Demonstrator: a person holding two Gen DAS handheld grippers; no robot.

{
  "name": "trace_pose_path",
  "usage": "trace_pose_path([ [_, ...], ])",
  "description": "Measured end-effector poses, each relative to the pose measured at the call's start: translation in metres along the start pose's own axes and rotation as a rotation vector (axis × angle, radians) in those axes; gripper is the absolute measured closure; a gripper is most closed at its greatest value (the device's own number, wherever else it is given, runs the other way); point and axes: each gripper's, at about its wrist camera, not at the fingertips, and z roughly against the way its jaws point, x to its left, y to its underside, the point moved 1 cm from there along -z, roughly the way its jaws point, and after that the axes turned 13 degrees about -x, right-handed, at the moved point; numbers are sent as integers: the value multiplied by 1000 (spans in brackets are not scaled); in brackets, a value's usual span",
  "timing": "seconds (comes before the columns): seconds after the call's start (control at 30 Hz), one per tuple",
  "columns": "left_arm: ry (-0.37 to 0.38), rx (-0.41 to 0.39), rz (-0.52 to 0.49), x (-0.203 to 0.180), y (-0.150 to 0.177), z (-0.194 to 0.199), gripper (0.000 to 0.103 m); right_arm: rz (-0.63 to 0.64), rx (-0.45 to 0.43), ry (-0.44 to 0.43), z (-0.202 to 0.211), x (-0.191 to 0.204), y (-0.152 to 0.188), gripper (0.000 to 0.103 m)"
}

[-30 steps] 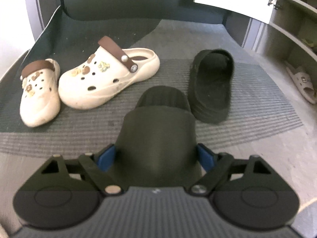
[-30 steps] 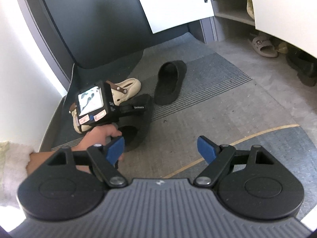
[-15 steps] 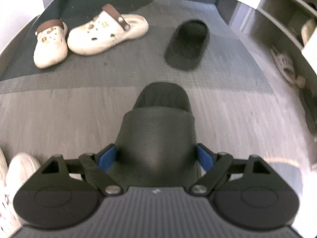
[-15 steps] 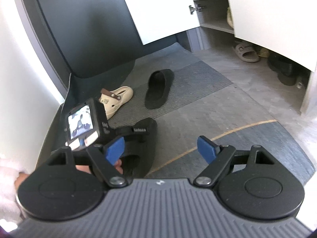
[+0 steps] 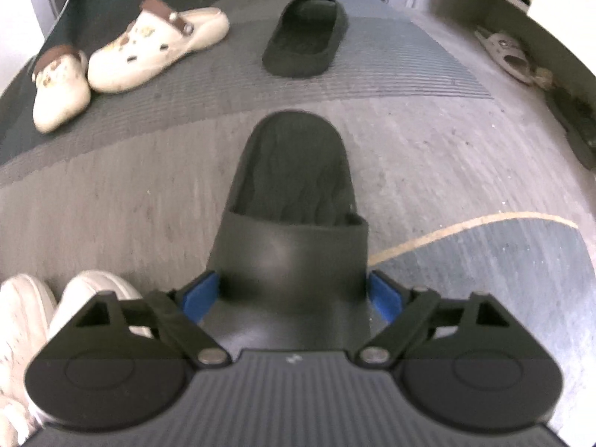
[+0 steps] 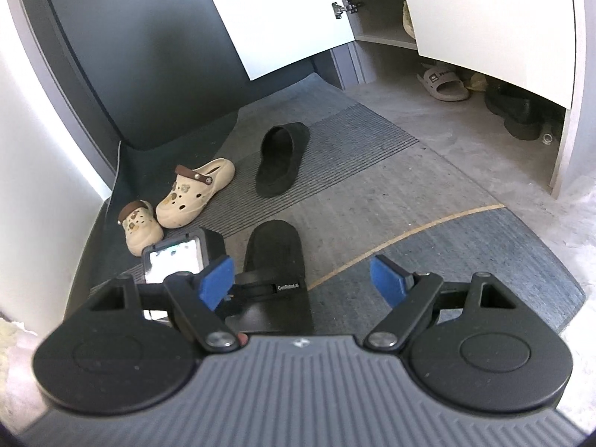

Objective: Organize scattered shoes
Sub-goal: 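Carry the black slide beside the sneakers and open the left tool, then grasp another black slide by its strap with the right tool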

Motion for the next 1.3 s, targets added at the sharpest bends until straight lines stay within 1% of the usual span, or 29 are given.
trace_pose_path([
  [0.03,13,-23,7,4,-1,9,6,-4,-4,5,0,0,0,20],
  [0.1,33,-35,16,9,-3,17,6,-23,-27,21,3,-1,-1,20],
  [0.13,53,-47,26,17,-5,28,6,-21,-34,20,3,1,-1,20],
  [0.17,53,-48,27,17,-5,28,6,-18,-42,19,4,4,-2,20],
  [0.2,58,-55,43,26,-8,39,6,-15,-49,18,4,6,-2,20],
  [0.27,64,-59,76,41,-13,57,6,-3,-63,6,7,11,-2,20],
  [0.37,89,-80,64,59,-20,79,6,58,-97,-26,10,20,2,20],
  [0.5,76,-130,63,90,-21,111,5,289,-170,-96,4,27,12,20],
  [0.57,81,-137,71,105,-19,125,5,454,-158,-170,-10,26,19,20],
  [0.7,108,-177,35,126,-9,150,5,818,-5,-334,-49,24,36,20],
  [0.8,132,-202,-31,130,0,157,4,1115,100,-457,-76,26,48,21],
  [0.87,143,-205,-62,130,4,157,4,1287,164,-599,-90,26,56,21],
  [0.9,141,-198,-69,128,8,154,4,1349,182,-619,-99,28,61,21],
  [0.93,137,-180,-70,127,10,152,4,1408,200,-635,-108,31,65,26],
  [0.97,139,-156,-67,126,13,149,4,1468,218,-651,-116,33,69,27],
  [1.03,155,-114,-58,123,19,143,4,1588,254,-682,-134,38,78,27],
  [1.07,157,-106,-58,122,20,141,4,1647,272,-698,-143,41,82,27],
  [1.1,160,-98,-58,121,20,139,4,1697,287,-724,-160,46,87,27],
  [1.13,168,-90,-57,119,20,135,4,1723,296,-742,-166,48,90,27],
  [1.17,174,-91,-56,119,20,133,4,1788,314,-778,-176,52,97,27],
  [1.2,176,-94,-56,119,20,131,4,1794,316,-782,-176,49,97,27],
  [1.3,194,-126,-83,116,15,124,4,1939,318,-876,-185,50,109,27],
])
